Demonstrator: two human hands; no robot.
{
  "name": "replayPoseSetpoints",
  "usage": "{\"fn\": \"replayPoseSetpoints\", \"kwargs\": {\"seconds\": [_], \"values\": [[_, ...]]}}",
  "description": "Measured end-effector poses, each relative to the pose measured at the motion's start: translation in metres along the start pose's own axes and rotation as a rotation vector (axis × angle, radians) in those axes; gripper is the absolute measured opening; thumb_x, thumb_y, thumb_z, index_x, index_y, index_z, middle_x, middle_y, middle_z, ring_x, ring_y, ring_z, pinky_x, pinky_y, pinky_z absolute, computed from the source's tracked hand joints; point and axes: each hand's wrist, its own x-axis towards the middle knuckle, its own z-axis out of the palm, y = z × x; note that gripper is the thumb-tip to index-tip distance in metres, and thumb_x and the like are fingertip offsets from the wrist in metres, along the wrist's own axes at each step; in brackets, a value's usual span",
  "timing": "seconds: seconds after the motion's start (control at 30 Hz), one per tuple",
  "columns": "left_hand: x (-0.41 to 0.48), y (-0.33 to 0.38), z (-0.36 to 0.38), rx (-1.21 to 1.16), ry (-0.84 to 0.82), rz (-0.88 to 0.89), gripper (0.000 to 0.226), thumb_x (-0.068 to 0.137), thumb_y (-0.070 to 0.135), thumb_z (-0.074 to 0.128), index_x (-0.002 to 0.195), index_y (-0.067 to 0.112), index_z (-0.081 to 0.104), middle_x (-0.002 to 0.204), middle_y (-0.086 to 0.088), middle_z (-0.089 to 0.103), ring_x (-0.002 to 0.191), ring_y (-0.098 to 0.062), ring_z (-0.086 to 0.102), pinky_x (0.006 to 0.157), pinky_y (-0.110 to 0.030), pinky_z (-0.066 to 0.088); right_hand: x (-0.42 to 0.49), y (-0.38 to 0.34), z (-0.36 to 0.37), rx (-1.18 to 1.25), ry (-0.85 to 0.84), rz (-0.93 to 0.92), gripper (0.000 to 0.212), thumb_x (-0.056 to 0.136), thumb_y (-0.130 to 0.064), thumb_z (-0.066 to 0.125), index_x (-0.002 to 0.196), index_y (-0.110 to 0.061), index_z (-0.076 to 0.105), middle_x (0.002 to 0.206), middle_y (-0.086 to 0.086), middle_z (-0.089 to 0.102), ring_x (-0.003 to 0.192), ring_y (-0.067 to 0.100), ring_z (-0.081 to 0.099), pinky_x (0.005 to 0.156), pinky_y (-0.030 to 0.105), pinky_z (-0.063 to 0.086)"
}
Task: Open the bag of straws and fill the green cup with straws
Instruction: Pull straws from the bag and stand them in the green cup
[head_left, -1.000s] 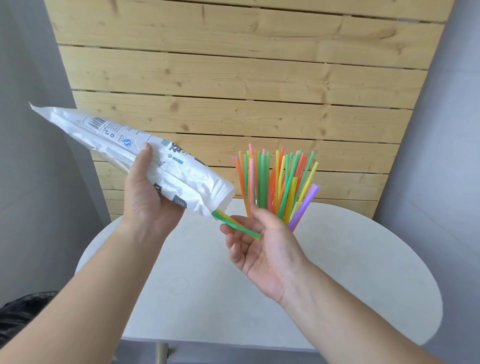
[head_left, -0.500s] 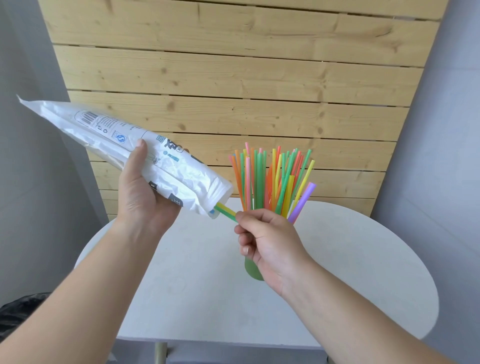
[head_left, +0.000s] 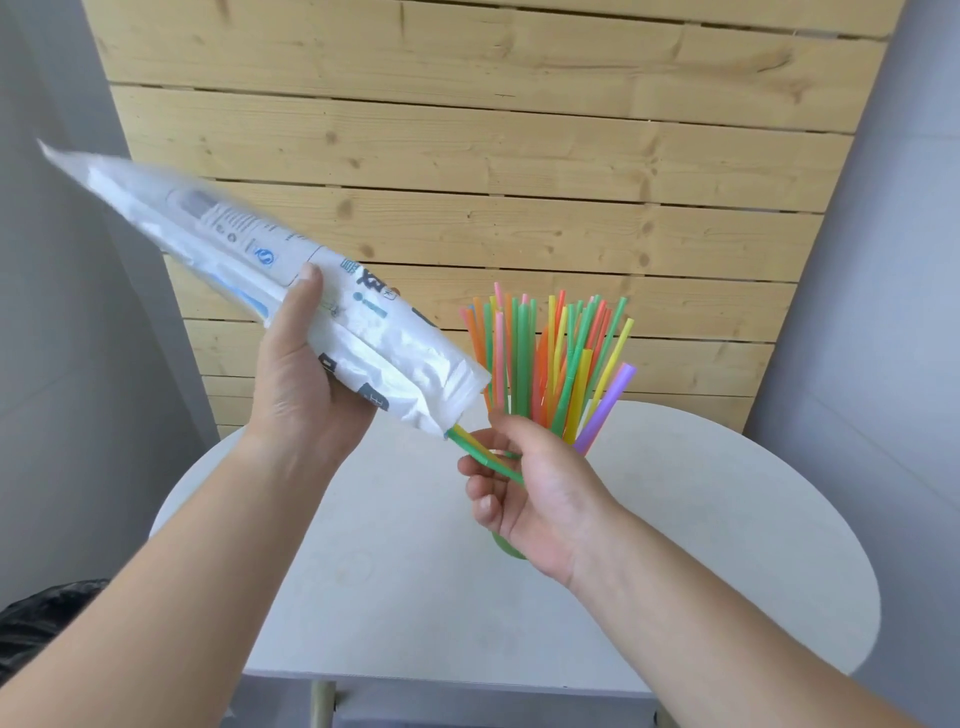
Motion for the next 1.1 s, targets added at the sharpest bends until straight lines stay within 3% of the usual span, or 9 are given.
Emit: {"fn": "replayPoseSetpoints", "kwargs": {"seconds": [0.07, 0.17, 0.33, 0.43, 0.6, 0.7, 0.83, 0.93, 1.1], "values": [[-0.004, 0.002, 0.008, 0.138, -0.077, 0.036, 0.023, 0.104, 0.037, 0.059, 0.106, 0.016, 0.069, 0.091, -0.001, 0.073, 0.089, -0.022, 0.074, 0.087, -0.04, 0.062, 0.0, 0.002, 0.0, 0.027, -0.03, 0.047, 0.027, 0.096, -0.028, 0.058, 0.075, -0.01, 0.058, 0.058, 0.008, 0.059, 0.039, 0.013, 0.044, 0.032, 0.016, 0.029], [-0.008, 0.006, 0.018, 0.259, -0.173, 0.098, 0.029, 0.103, 0.035, 0.061, 0.121, 0.013, 0.065, 0.102, -0.004, 0.069, 0.099, -0.025, 0.071, 0.089, -0.044, 0.061, 0.001, 0.005, 0.0, 0.103, -0.084, 0.099, 0.024, 0.095, -0.025, 0.056, 0.075, -0.013, 0.053, 0.059, 0.006, 0.057, 0.035, 0.009, 0.034, 0.03, 0.014, 0.019], [-0.015, 0.011, 0.03, 0.387, -0.261, 0.131, 0.019, 0.103, 0.029, 0.059, 0.115, 0.016, 0.066, 0.092, -0.001, 0.073, 0.086, -0.023, 0.074, 0.067, -0.035, 0.06, 0.004, 0.013, -0.001, 0.154, -0.122, 0.147, 0.024, 0.093, -0.034, 0.051, 0.083, -0.013, 0.058, 0.064, 0.007, 0.06, 0.037, 0.008, 0.031, 0.03, 0.013, 0.018], [-0.017, 0.01, 0.035, 0.423, -0.256, 0.098, 0.027, 0.097, 0.028, 0.067, 0.122, 0.017, 0.068, 0.098, -0.001, 0.078, 0.09, -0.022, 0.077, 0.072, -0.035, 0.061, 0.004, 0.016, -0.001, 0.163, -0.132, 0.159, 0.028, 0.093, -0.034, 0.048, 0.08, -0.013, 0.06, 0.069, 0.009, 0.061, 0.037, 0.008, 0.029, 0.03, 0.014, 0.016], [-0.012, 0.015, 0.035, 0.355, -0.261, 0.044, 0.029, 0.101, 0.033, 0.064, 0.125, 0.017, 0.068, 0.108, -0.007, 0.074, 0.098, -0.024, 0.075, 0.086, -0.044, 0.063, 0.007, 0.014, -0.004, 0.194, -0.137, 0.128, 0.037, 0.095, -0.045, 0.048, 0.097, -0.011, 0.063, 0.073, 0.01, 0.068, 0.037, 0.008, 0.028, 0.029, 0.014, 0.017], [-0.009, 0.015, 0.029, 0.308, -0.227, 0.006, 0.02, 0.102, 0.031, 0.061, 0.114, 0.019, 0.071, 0.102, -0.005, 0.074, 0.1, -0.025, 0.074, 0.095, -0.05, 0.059, 0.009, 0.013, -0.006, 0.222, -0.134, 0.097, 0.042, 0.096, -0.051, 0.047, 0.107, -0.012, 0.06, 0.071, 0.011, 0.07, 0.037, 0.008, 0.027, 0.029, 0.015, 0.017], [-0.007, 0.011, 0.022, 0.3, -0.2, -0.003, 0.02, 0.101, 0.032, 0.064, 0.112, 0.016, 0.067, 0.089, 0.0, 0.072, 0.086, -0.021, 0.074, 0.085, -0.043, 0.061, 0.006, 0.01, -0.005, 0.19, -0.142, 0.065, 0.041, 0.094, -0.051, 0.052, 0.1, -0.011, 0.06, 0.074, 0.012, 0.07, 0.037, 0.008, 0.028, 0.03, 0.015, 0.016], [-0.003, 0.01, 0.018, 0.299, -0.193, 0.002, 0.038, 0.094, 0.031, 0.072, 0.127, 0.015, 0.062, 0.102, -0.005, 0.07, 0.09, -0.022, 0.073, 0.08, -0.041, 0.062, 0.004, 0.011, -0.003, 0.146, -0.153, 0.073, 0.036, 0.095, -0.045, 0.053, 0.088, -0.01, 0.06, 0.076, 0.012, 0.069, 0.038, 0.008, 0.029, 0.03, 0.015, 0.016], [0.0, 0.01, 0.014, 0.187, -0.126, -0.052, 0.012, 0.1, 0.022, 0.066, 0.108, 0.013, 0.068, 0.094, -0.005, 0.072, 0.085, -0.022, 0.074, 0.079, -0.038, 0.063, 0.002, 0.01, -0.003, 0.08, -0.152, 0.056, 0.025, 0.09, -0.037, 0.065, 0.085, -0.013, 0.066, 0.071, 0.005, 0.068, 0.042, 0.007, 0.036, 0.031, 0.015, 0.019]]}}
